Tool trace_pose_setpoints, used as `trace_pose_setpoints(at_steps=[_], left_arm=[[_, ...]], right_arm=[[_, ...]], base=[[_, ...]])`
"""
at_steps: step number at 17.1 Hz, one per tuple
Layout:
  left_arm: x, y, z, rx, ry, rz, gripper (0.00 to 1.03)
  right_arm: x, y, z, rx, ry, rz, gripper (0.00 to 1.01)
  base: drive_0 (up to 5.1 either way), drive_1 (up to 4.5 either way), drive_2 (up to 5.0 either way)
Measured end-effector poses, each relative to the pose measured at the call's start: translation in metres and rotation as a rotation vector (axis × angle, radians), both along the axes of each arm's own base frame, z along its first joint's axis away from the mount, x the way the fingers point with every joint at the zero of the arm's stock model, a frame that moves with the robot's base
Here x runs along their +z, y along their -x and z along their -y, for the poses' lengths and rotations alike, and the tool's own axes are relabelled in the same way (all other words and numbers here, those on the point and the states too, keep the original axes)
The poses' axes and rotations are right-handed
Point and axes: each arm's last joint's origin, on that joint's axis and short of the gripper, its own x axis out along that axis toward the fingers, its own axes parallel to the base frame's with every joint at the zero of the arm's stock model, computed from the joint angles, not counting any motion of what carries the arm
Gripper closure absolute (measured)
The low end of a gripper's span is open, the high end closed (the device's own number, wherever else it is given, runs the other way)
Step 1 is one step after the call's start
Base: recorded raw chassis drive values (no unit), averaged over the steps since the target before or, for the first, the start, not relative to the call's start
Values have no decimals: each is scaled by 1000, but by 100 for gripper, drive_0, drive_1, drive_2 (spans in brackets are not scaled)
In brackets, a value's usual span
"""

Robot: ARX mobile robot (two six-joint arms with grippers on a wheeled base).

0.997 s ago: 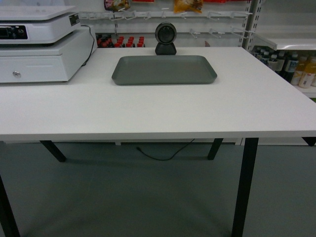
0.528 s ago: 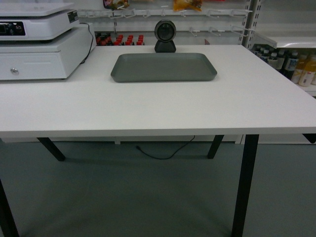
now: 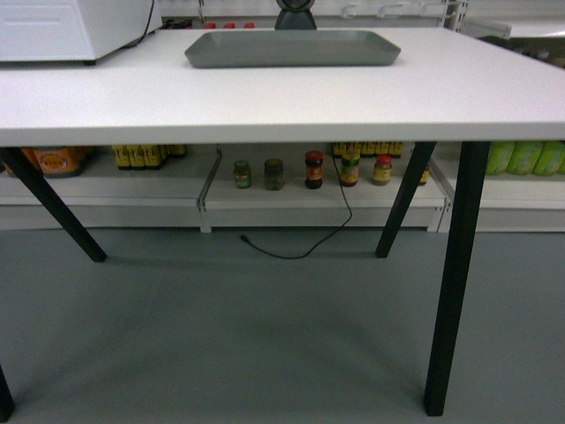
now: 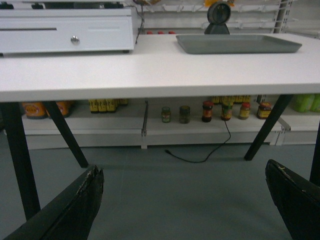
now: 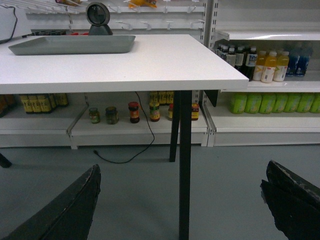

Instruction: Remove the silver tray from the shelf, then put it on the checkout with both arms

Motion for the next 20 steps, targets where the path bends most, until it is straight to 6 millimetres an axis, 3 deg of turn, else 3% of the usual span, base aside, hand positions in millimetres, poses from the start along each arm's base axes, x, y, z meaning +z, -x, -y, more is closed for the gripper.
trace_pose_setpoints(at_steps=[20], left_arm=[[0,0,0,-1,0,-2,5]], right_arm=[[0,0,0,0,2,-2,3]], base=[[0,0,0]])
